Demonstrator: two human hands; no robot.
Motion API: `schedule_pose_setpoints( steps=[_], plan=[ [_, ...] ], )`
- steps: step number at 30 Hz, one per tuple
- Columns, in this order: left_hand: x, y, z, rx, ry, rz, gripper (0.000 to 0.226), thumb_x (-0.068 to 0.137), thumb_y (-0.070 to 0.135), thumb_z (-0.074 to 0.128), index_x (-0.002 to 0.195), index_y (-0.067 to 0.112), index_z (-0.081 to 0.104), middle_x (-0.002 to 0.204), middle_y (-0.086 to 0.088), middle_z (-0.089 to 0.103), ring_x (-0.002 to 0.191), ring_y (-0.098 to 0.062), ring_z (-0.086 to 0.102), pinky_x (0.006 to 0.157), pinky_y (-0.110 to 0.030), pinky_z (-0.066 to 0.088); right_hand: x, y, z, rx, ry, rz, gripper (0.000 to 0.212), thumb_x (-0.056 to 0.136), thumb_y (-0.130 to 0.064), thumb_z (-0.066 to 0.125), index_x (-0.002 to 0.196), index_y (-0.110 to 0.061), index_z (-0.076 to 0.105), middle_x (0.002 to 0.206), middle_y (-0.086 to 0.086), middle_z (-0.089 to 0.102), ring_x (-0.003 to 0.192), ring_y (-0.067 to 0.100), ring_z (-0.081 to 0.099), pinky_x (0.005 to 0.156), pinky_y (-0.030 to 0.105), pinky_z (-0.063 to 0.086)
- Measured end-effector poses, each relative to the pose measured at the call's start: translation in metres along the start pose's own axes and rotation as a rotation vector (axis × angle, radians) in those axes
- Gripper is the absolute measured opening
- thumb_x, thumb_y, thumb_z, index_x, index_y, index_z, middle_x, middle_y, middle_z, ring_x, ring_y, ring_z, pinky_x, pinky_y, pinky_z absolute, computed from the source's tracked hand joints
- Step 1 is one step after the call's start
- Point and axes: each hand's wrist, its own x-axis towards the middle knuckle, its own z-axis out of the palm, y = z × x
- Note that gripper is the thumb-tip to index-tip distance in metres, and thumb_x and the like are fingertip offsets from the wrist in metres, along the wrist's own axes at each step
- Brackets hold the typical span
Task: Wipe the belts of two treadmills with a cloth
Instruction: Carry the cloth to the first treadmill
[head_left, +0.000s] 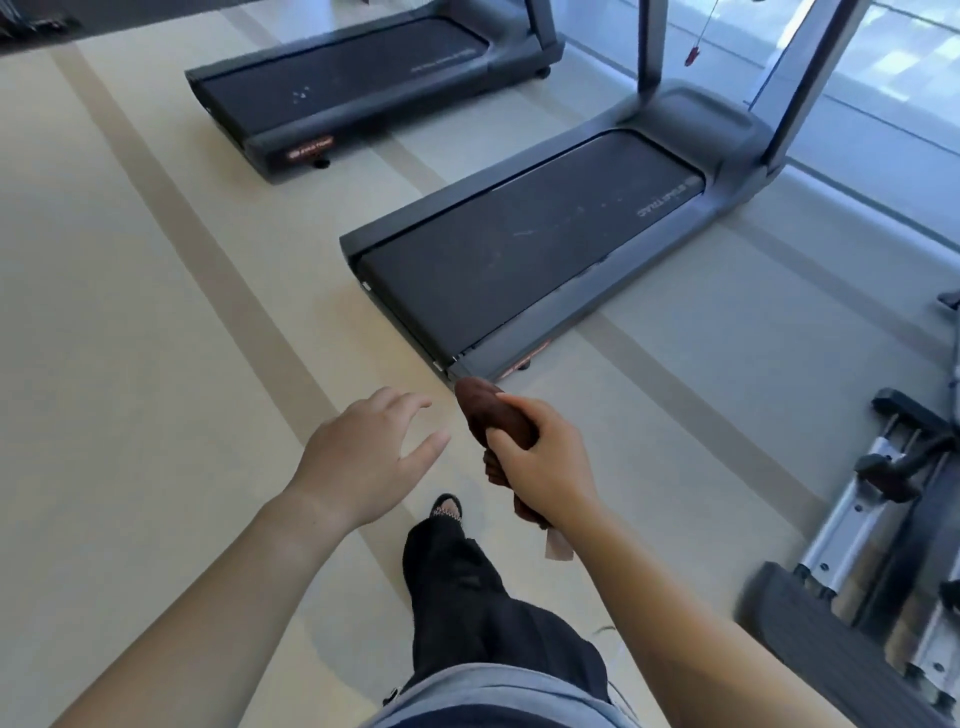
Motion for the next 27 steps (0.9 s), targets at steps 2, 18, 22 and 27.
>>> schedule_pose_setpoints(
  steps=[2,18,22,27],
  plan=[
    [0.05,-0.017,-0.009,0.012,-0.006,0.002,0.049,0.089,0.058,0.033,0.13,0.034,0.043,0.135,0.015,0.044,0.119,-0.01,0.046,0.082,-0.03,0.039,0.05,-0.009,0.011,-0.002,0.008,-0.008,0.036,0.08,-0.025,0.058,0.114,-0.033,0.063,0.1,-0.006,0.066,0.086,0.019,0.067,0.074,0.04,0.059],
    [0.379,-0.054,-0.071,0.014,-0.095,0.201,0.047,0.09,0.054,0.037,0.13,0.03,0.044,0.136,0.011,0.046,0.119,-0.013,0.047,0.084,-0.033,0.046,0.334,-0.075,-0.001,-0.164,0.201,0.025,0.037,0.084,-0.024,0.061,0.121,-0.027,0.061,0.11,-0.008,0.064,0.098,0.014,0.06,0.085,0.039,0.054],
    [0.443,-0.047,-0.076,0.03,-0.132,0.263,0.046,0.091,0.054,0.036,0.13,0.03,0.044,0.136,0.01,0.046,0.118,-0.014,0.048,0.084,-0.035,0.047,0.381,-0.077,-0.016,-0.093,0.247,0.085,0.038,0.082,-0.025,0.06,0.12,-0.027,0.062,0.108,-0.006,0.063,0.094,0.02,0.063,0.08,0.042,0.057],
    [0.517,-0.005,-0.074,0.052,-0.17,0.346,0.047,0.091,0.054,0.036,0.131,0.03,0.044,0.137,0.01,0.046,0.118,-0.013,0.049,0.082,-0.032,0.042,0.427,-0.068,-0.063,-0.055,0.337,0.136,0.039,0.081,-0.028,0.06,0.12,-0.028,0.061,0.11,-0.008,0.063,0.094,0.02,0.065,0.08,0.042,0.057]
  ],
)
